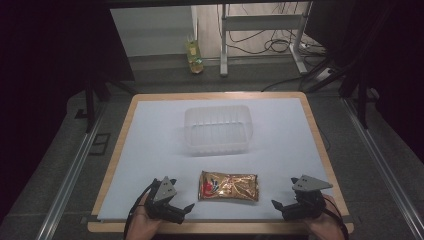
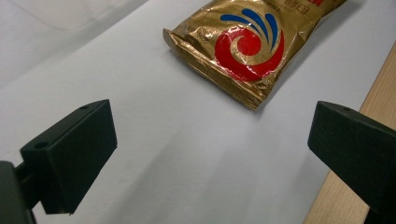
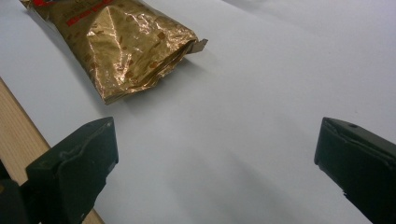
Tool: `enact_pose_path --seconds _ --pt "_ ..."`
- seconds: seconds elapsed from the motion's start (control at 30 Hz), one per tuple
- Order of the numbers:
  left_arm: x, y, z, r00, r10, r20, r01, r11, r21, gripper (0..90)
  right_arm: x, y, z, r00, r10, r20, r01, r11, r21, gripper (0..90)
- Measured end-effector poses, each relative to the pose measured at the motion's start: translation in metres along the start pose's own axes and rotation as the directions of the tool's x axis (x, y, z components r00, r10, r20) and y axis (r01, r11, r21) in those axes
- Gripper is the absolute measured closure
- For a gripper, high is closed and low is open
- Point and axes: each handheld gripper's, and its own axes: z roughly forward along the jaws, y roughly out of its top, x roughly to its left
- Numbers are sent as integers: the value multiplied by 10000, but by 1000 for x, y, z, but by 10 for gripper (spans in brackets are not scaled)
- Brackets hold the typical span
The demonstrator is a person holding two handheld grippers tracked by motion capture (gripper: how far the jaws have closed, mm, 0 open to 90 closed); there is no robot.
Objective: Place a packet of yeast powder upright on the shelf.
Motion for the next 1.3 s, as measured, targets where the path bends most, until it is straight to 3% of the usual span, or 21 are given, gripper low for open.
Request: enact_pose_path --seconds 0.13,0.33,0.63,1.0,1.3 --pt "-2 2 1 9999 105 5 -105 9999 49 19 -3 -2 1 9998 54 -198 -52 9999 101 0" --pt "-2 5 0 9998 164 140 -162 9998 -120 23 -8 -5 -2 9990 193 -392 -202 9996 -215 0" --pt "0 8 -1 9998 198 54 -198 9998 -62 50 -10 -6 3 9987 -65 -510 57 9999 -154 0" --pt "-1 11 -7 9989 466 -86 -468 9985 -273 291 -11 -5 3 9978 -34 -669 14 9996 -295 0" --pt "-1 18 -6 9981 571 209 -560 9971 -511 543 -11 -5 3 9978 43 -665 -70 9992 -402 0"
